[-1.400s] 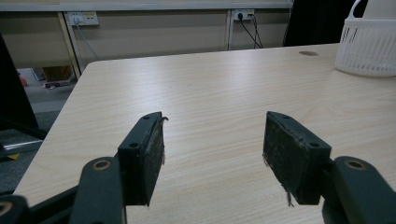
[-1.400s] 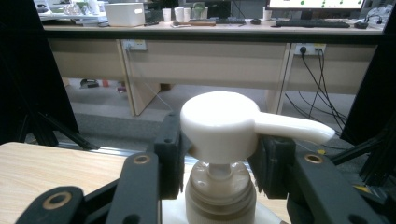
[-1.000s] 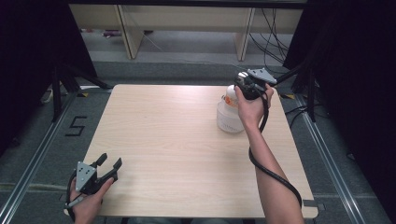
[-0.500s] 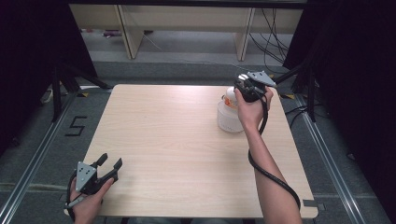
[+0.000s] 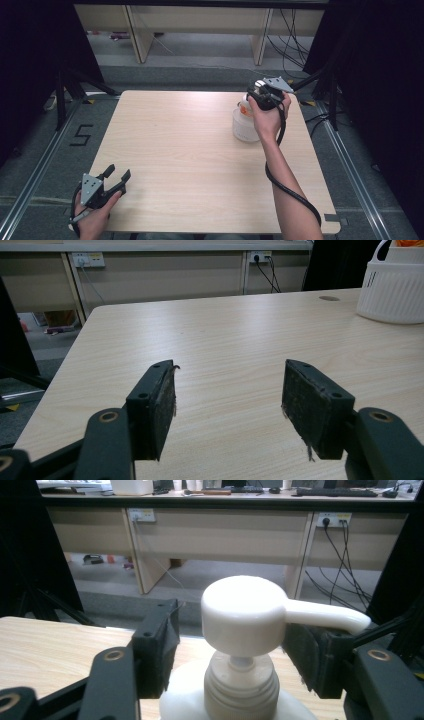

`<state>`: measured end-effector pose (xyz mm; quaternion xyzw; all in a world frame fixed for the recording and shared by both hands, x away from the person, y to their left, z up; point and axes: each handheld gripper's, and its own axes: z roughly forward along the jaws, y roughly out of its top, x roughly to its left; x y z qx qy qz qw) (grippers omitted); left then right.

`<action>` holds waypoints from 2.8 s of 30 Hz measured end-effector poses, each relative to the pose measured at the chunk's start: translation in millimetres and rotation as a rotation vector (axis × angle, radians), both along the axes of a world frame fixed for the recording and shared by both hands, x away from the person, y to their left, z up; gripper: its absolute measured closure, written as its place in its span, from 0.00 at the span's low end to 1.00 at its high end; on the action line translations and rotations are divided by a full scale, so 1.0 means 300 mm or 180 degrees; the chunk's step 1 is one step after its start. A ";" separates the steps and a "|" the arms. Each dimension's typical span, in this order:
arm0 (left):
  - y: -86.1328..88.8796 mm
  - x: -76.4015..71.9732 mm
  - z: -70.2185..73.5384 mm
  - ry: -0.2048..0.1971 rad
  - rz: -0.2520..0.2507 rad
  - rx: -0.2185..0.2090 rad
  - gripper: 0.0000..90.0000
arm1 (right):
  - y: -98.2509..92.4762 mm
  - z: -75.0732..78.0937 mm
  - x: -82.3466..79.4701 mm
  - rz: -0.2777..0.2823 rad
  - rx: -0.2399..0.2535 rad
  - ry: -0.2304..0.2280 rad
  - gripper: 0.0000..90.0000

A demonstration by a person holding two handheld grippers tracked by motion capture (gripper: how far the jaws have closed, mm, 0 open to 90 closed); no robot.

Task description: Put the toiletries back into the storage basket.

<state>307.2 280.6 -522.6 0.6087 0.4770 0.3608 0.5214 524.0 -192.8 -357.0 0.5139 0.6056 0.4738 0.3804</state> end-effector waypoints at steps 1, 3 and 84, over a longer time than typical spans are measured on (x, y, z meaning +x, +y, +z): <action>0.000 0.000 0.000 0.0001 0.0001 0.0001 0.42 | -0.001 0.003 -0.002 0.0011 0.0019 0.0000 0.44; 0.000 0.000 0.000 0.0000 0.0001 0.0003 0.42 | -0.004 0.004 -0.008 0.0021 -0.0024 -0.0011 0.42; -0.002 0.004 -0.004 -0.0024 0.0007 0.0002 0.42 | -0.240 -0.387 -0.484 0.0196 0.0154 0.0499 0.40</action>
